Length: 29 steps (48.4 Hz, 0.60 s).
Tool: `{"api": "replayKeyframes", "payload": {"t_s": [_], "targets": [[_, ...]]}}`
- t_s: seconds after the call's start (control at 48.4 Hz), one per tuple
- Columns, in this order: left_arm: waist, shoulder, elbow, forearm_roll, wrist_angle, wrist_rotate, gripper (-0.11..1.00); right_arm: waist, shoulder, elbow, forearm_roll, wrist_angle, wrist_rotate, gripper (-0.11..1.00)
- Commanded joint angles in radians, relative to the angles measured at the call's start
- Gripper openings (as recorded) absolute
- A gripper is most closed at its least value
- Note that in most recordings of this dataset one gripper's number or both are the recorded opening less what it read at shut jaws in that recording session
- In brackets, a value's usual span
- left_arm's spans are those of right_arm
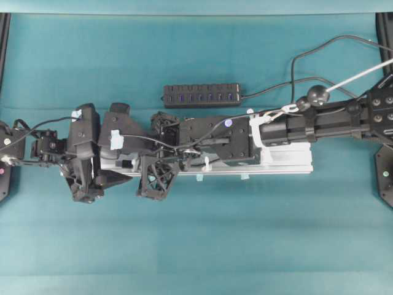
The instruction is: Pass the USB cable through three rings with both arms.
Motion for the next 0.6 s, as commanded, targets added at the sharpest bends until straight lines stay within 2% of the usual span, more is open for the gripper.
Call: {"api": "replayKeyframes", "payload": {"t_s": [0.0,0.083,0.165,0.227,0.331,0.372,0.578], "targets": [[0.002,-0.002,-0.021,0.002,-0.008,0.002,0.8,0.002,-0.011,-0.006,0.003,-0.008,0.002,-0.07],[0.003,-0.002,-0.02,0.003,-0.008,0.002,0.77,0.002,-0.011,-0.006,0.003,-0.008,0.002,-0.07],[0.003,-0.002,-0.018,0.002,-0.006,0.002,0.69,0.002,-0.011,-0.006,0.005,-0.008,0.002,-0.07],[0.003,-0.002,-0.018,0.002,-0.005,0.003,0.57,0.002,-0.011,-0.006,0.003,-0.008,0.002,-0.07],[0.003,-0.003,-0.012,0.002,-0.002,0.006,0.29,0.003,-0.011,-0.006,0.003,-0.008,0.002,-0.07],[0.003,-0.006,-0.009,0.002,-0.003,0.008,0.22,0.003,-0.011,-0.006,0.003,-0.008,0.002,-0.07],[0.002,-0.011,0.003,0.002,-0.002,0.032,0.22,0.005,-0.012,-0.005,0.003,-0.018,0.005,-0.07]]}}
